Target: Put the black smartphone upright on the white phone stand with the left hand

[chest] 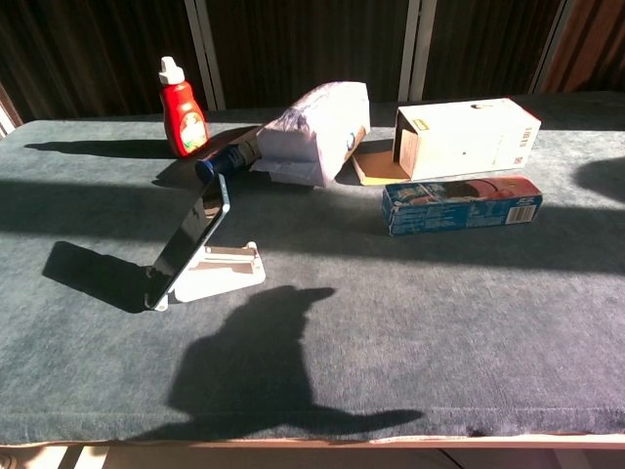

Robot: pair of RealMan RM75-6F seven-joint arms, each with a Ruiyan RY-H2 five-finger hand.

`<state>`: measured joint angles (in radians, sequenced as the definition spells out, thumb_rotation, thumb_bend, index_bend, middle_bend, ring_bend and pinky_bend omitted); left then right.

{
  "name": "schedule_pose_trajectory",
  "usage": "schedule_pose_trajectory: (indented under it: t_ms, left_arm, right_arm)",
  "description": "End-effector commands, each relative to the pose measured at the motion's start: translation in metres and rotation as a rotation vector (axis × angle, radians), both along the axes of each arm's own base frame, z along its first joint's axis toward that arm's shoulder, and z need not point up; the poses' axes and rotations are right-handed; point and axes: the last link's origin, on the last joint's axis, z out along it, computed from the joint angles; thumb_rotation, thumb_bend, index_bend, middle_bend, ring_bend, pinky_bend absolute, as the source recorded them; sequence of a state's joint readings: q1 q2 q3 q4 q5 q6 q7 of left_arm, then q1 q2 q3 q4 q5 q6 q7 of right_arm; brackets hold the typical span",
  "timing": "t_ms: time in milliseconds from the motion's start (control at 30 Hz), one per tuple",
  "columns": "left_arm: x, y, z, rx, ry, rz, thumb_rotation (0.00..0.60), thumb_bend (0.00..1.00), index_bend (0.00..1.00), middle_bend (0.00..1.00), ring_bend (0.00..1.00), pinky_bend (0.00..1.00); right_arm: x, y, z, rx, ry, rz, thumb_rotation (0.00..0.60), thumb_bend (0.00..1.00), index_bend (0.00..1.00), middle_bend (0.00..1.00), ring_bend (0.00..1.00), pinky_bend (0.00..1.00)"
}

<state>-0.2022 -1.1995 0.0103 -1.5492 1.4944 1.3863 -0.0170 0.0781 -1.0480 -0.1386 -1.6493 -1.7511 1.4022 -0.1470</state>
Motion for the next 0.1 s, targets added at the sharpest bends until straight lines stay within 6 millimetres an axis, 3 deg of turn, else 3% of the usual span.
schedule_pose_trajectory:
  t_ms: [33,100]
  left_arm:
    - [-0.0029,-0.0053,-0.0040,0.026,0.034,-0.005,0.600,0.37,0.00,0.00,0.00,0.00]
    - [-0.0014,-0.0066,-0.0052,0.016,0.032,-0.014,0.600,0.37,0.00,0.00,0.00,0.00]
  right_arm:
    - [-0.0012,-0.0003,-0.0008,0.005,0.009,-0.002,0.600,0.23,0.00,0.00,0.00,0.00]
    - [-0.0017,-0.0012,-0.0010,0.004,0.009,-0.005,0.600,0.23,0.00,0.00,0.00,0.00]
